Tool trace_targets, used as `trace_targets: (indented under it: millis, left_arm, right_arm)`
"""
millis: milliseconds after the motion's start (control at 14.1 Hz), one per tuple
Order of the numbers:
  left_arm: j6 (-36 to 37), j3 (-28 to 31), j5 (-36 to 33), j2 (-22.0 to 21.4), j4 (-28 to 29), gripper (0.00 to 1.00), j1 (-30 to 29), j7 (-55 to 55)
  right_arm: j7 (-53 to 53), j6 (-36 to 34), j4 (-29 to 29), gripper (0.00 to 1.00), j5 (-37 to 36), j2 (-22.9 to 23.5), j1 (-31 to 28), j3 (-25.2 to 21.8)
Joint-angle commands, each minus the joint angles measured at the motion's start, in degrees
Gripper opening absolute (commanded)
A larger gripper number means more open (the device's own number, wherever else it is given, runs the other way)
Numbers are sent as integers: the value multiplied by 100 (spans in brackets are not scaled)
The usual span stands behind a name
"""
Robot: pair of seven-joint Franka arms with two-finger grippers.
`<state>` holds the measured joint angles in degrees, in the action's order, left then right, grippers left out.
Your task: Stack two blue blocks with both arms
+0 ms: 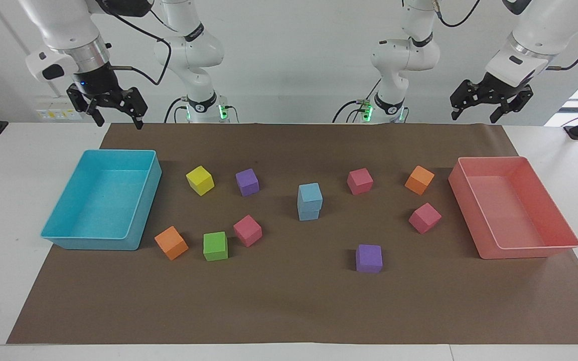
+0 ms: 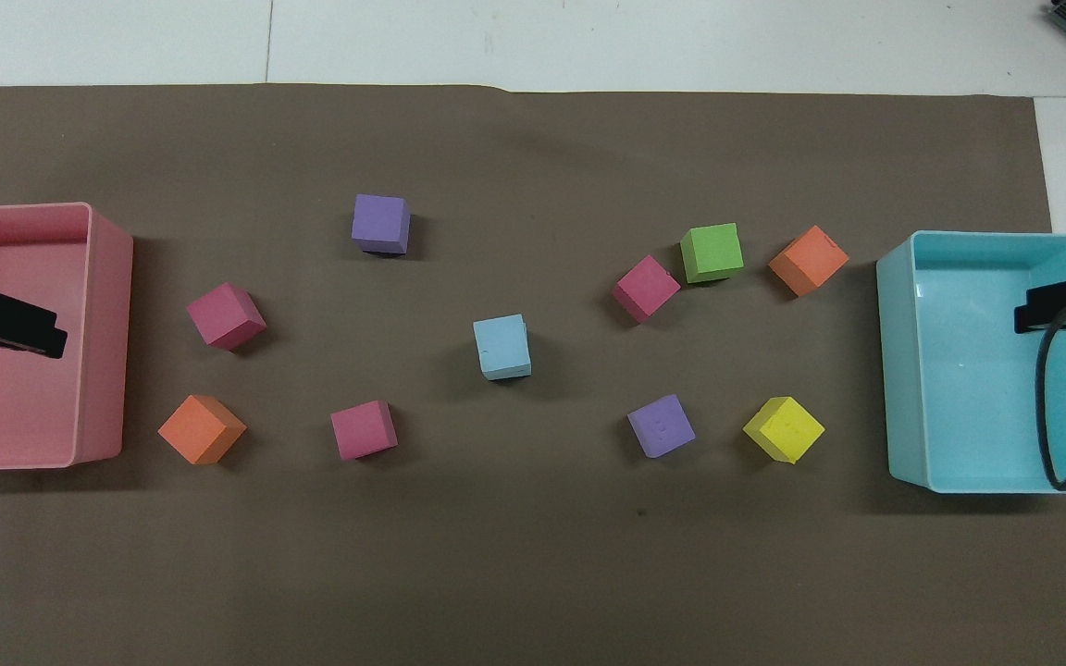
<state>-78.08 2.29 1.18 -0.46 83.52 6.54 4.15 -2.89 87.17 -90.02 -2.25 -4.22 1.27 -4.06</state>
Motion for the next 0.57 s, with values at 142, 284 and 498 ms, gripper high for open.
trace_targets:
  millis: [142,284,498]
  left_arm:
    - [-66,9,58,-112,103,100,6,69]
    - [-391,17,58,-103,103,100,-3,252]
    - [-436,9,67,-94,112,100,5,262]
  right_arm:
    - [61,-78,-172,100,-65,-140,22,-68]
    - [61,54,-507,100,-65,-236,48,-59]
    - [8,107,-552,100,-74,-246,92,28]
